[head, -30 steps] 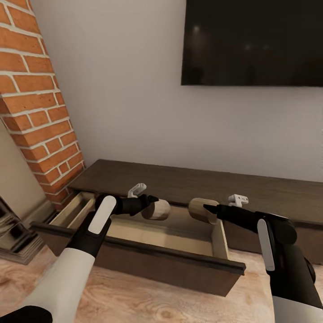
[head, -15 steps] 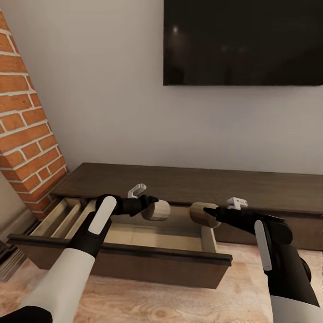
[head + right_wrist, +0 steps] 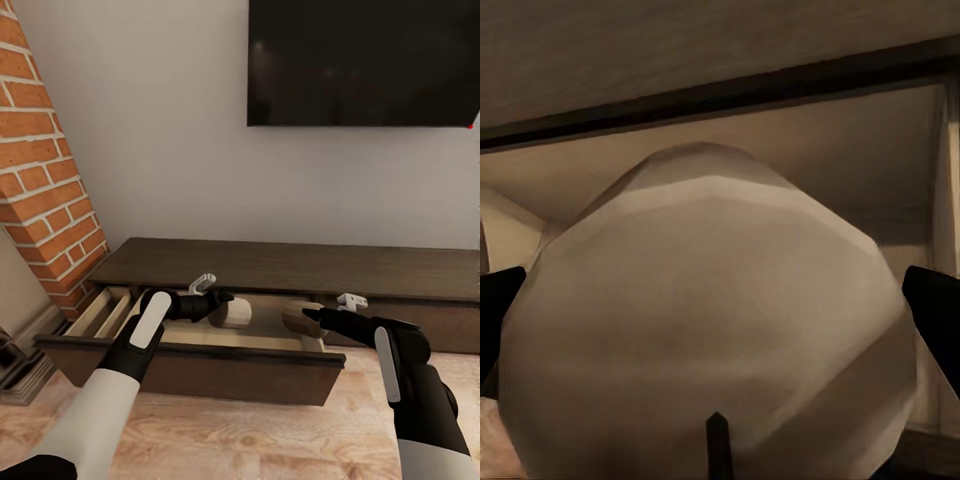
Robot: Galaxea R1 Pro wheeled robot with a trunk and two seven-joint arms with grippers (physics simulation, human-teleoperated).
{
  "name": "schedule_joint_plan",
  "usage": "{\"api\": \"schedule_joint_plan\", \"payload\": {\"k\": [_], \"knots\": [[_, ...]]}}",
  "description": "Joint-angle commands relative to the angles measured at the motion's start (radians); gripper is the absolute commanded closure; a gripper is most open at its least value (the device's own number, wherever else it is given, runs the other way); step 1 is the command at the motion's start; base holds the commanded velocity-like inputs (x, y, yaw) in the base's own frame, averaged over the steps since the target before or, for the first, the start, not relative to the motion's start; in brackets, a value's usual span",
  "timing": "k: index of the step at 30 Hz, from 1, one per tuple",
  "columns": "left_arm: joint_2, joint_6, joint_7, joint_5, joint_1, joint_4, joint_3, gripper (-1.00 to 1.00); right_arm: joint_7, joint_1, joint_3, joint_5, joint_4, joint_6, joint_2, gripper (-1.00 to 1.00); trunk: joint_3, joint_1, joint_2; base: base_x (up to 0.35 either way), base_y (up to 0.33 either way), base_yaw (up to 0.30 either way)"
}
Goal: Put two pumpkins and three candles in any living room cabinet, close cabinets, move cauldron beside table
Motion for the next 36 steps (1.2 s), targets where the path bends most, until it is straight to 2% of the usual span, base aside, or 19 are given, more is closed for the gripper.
{"api": "schedule_joint_plan", "payload": {"k": [1, 7, 14, 19, 21, 23, 29, 36], "knots": [[0.000, 0.001, 0.011, 0.011, 0.000, -0.001, 0.000, 1.00, -0.003, -0.001, -0.001, -0.008, -0.001, 0.006, 0.001, 1.00, -0.001, 0.000, 0.000, -0.100, 0.082, -0.033], [-0.001, 0.001, 0.014, 0.009, 0.000, 0.000, -0.001, 1.00, -0.004, -0.001, -0.001, -0.009, -0.007, 0.006, 0.002, 1.00, -0.001, 0.000, 0.000, -0.005, 0.042, -0.009], [0.000, 0.002, 0.013, 0.010, 0.000, 0.002, -0.001, 1.00, -0.004, -0.004, -0.001, -0.007, 0.002, 0.006, 0.003, 1.00, -0.001, 0.000, 0.000, 0.202, 0.162, -0.001], [0.000, 0.005, 0.022, 0.008, 0.008, 0.021, -0.009, 1.00, -0.007, -0.010, 0.003, -0.006, 0.098, 0.006, 0.004, 1.00, -0.001, 0.000, 0.000, 0.125, 0.102, 0.000], [-0.001, 0.019, 0.056, 0.009, 0.010, 0.066, -0.010, 1.00, -0.008, -0.022, 0.015, -0.006, 0.175, 0.006, 0.003, 1.00, -0.001, 0.000, 0.000, 0.031, 0.025, 0.000], [0.000, 0.024, 0.066, 0.009, 0.010, 0.080, -0.009, 1.00, -0.009, -0.032, 0.018, -0.005, 0.211, 0.006, 0.003, 1.00, -0.001, 0.000, 0.000, 0.014, 0.011, 0.000], [0.001, 0.026, 0.080, 0.006, 0.010, 0.096, -0.010, 1.00, -0.010, -0.056, 0.023, -0.004, 0.272, 0.006, 0.003, 1.00, -0.001, 0.000, 0.000, 0.005, 0.004, 0.000], [0.002, 0.016, 0.083, 0.006, 0.012, 0.098, -0.002, 1.00, -0.010, -0.059, 0.025, -0.002, 0.278, 0.006, 0.003, 1.00, -0.001, 0.000, 0.000, 0.005, 0.006, 0.000]]}}
